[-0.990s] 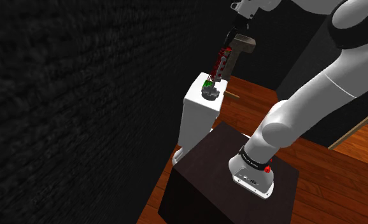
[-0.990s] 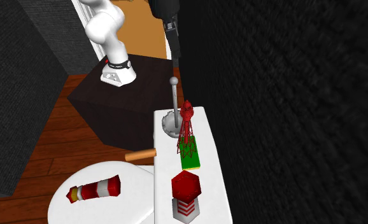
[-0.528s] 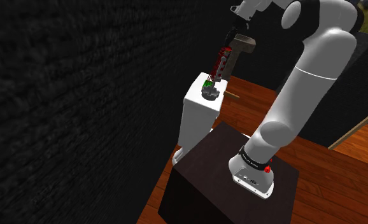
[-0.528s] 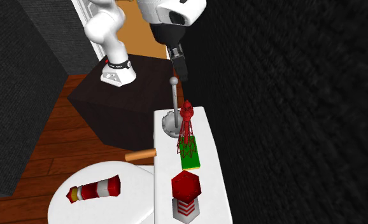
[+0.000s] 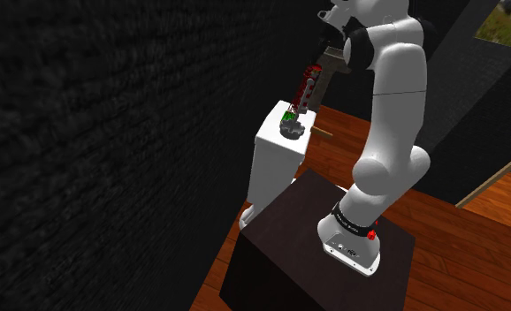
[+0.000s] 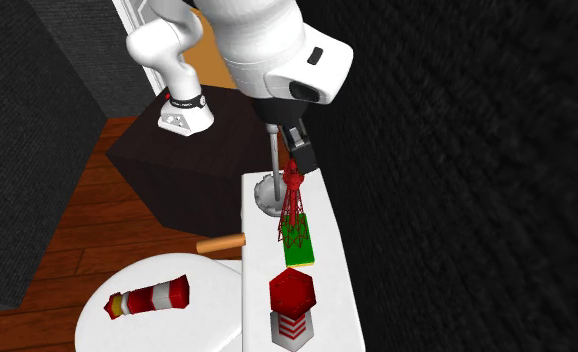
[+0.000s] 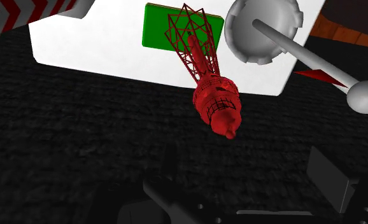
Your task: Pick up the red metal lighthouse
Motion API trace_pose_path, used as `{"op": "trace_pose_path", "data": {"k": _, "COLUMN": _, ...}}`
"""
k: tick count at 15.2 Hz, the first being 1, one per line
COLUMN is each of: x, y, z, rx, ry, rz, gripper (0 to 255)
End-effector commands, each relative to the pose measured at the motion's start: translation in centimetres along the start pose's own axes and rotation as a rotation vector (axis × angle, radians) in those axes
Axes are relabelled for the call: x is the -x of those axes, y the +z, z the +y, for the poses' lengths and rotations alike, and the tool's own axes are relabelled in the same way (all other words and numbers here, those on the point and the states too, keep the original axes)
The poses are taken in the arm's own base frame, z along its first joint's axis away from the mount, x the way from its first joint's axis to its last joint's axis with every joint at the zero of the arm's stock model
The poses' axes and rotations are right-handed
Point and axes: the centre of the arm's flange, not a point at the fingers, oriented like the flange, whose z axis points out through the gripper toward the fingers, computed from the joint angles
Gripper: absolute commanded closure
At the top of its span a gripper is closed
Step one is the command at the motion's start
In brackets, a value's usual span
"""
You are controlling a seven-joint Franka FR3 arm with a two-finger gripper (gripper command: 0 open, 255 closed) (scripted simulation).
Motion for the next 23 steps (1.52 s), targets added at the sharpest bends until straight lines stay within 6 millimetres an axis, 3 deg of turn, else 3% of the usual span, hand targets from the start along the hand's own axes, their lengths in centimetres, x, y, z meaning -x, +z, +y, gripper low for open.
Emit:
{"op": "trace_pose_path", "data": {"k": 1, "x": 0.2, "y": 1.0, "z": 0.9, "rx": -0.004, "ry": -0.006, "rz": 0.003, "gripper": 0}}
{"op": "trace_pose_path", "data": {"k": 8, "x": 1.0, "y": 3.8, "z": 1.2, "rx": -0.004, "ry": -0.006, "rz": 0.003, "gripper": 0}}
{"op": "trace_pose_path", "data": {"k": 9, "x": 1.0, "y": 3.7, "z": 1.2, "rx": -0.004, "ry": -0.006, "rz": 0.004, "gripper": 255}}
{"op": "trace_pose_path", "data": {"k": 18, "x": 1.0, "y": 3.8, "z": 1.2, "rx": -0.004, "ry": -0.006, "rz": 0.003, "gripper": 255}}
{"op": "trace_pose_path", "data": {"k": 23, "x": 0.3, "y": 1.2, "z": 0.9, "rx": -0.004, "ry": -0.006, "rz": 0.003, "gripper": 255}}
